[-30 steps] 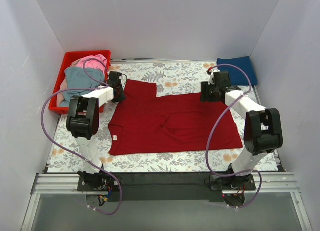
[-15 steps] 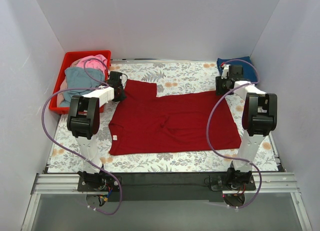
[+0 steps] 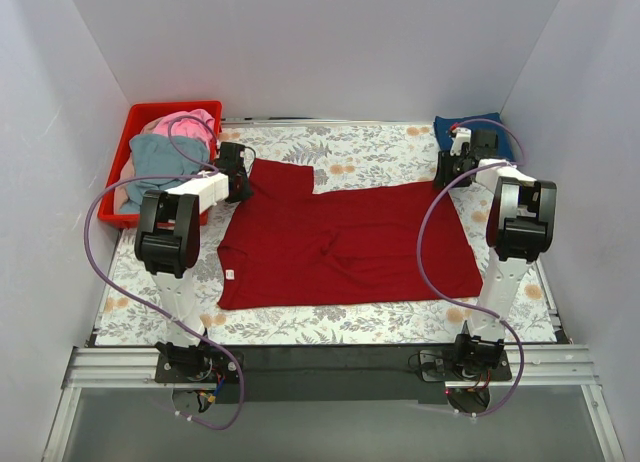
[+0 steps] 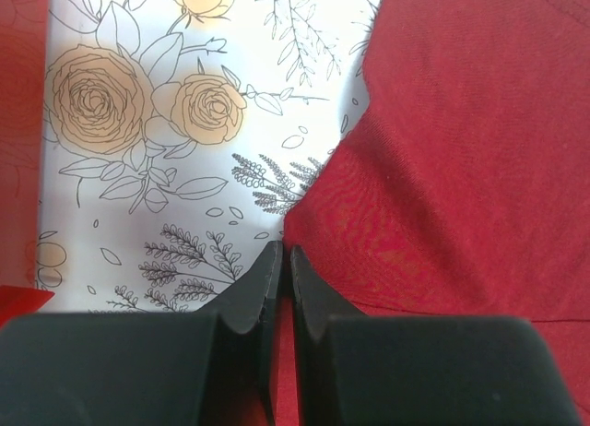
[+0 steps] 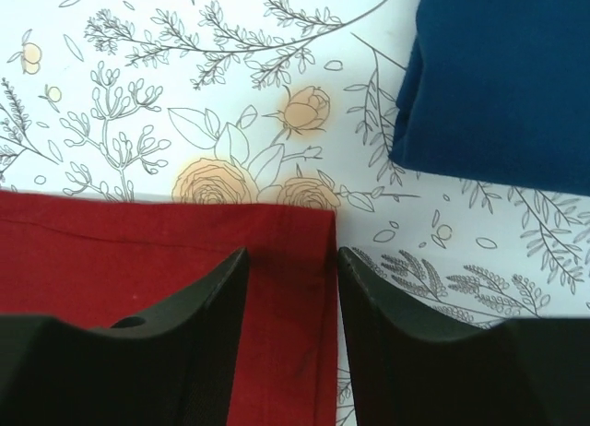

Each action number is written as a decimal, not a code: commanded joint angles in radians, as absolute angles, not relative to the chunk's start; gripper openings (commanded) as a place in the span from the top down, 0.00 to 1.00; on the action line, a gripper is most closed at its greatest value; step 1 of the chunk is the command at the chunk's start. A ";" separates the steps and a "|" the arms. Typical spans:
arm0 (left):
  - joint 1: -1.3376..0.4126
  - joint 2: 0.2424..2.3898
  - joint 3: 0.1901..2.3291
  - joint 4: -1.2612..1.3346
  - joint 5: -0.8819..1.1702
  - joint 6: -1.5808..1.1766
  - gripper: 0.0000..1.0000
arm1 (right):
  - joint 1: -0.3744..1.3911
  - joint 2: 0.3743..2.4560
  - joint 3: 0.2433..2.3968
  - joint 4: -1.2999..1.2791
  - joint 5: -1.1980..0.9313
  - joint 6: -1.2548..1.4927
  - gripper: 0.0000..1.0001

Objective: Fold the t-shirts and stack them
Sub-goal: Fold the tshirt

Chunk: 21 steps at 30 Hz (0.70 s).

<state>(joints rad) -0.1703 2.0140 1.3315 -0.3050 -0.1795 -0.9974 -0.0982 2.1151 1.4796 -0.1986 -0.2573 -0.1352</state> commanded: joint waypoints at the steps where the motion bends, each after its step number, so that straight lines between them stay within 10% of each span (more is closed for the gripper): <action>1: -0.170 2.079 1.315 -0.368 -0.166 -0.986 1.00 | -0.103 2.151 1.505 -0.206 -0.340 -0.147 0.51; 12: -0.172 2.092 1.318 -0.370 -0.160 -0.983 1.00 | -0.107 2.186 1.525 -0.215 -0.334 -0.163 0.64; 21: -0.167 2.097 1.333 -0.374 -0.147 -1.003 1.00 | -0.127 2.194 1.548 -0.222 -0.351 -0.153 0.99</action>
